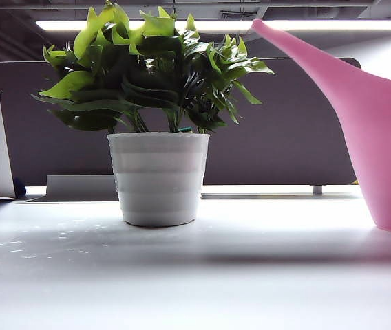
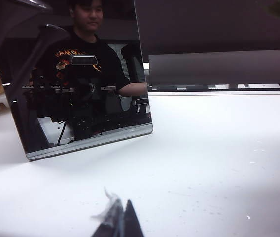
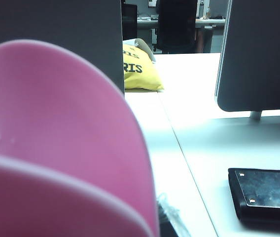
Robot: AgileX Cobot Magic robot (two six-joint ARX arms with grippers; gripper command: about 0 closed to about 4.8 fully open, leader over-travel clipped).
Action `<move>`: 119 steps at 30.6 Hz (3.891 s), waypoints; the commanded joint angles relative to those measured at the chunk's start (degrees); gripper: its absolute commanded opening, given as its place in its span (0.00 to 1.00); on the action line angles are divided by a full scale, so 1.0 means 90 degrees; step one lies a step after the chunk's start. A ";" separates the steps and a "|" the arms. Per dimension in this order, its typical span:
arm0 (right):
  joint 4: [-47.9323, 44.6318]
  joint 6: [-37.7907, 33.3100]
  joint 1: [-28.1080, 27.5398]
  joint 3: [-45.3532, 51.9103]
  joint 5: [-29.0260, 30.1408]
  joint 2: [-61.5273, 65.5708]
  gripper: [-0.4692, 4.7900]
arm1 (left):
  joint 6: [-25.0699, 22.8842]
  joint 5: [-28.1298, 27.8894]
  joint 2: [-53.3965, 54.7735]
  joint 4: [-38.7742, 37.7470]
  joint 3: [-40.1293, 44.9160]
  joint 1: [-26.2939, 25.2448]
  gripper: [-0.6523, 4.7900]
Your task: Pick up the watering can from the table, water the potted plant, and put the can back.
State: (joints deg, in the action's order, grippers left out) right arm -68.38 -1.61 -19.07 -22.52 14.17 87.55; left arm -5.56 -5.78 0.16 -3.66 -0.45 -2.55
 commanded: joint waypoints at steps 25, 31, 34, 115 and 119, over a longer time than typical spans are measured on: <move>0.0119 -0.0177 0.0000 0.0413 -0.0010 -0.0066 0.33 | 0.0000 0.0002 0.0007 0.0078 -0.0005 -0.0010 0.11; 0.0114 -0.0177 0.0000 0.0634 -0.0002 -0.0078 0.33 | 0.0000 0.0000 0.0007 0.0078 -0.0005 -0.0010 0.11; 0.0073 -0.0177 0.0000 0.0760 -0.0005 -0.0080 0.36 | 0.0000 0.0000 0.0007 0.0078 -0.0005 -0.0010 0.11; 0.4966 -0.1226 -0.0010 0.2426 0.0925 -0.6698 0.70 | 0.0000 0.0000 0.0007 0.0078 -0.0005 -0.0010 0.11; 0.6115 -0.1224 -0.0010 0.2419 0.0566 -0.7834 0.73 | 0.0000 0.0002 0.0007 0.0078 -0.0005 -0.0010 0.11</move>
State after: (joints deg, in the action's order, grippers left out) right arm -17.26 -12.51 -19.18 -0.51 20.82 19.44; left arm -5.56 -5.80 0.16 -3.66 -0.45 -2.52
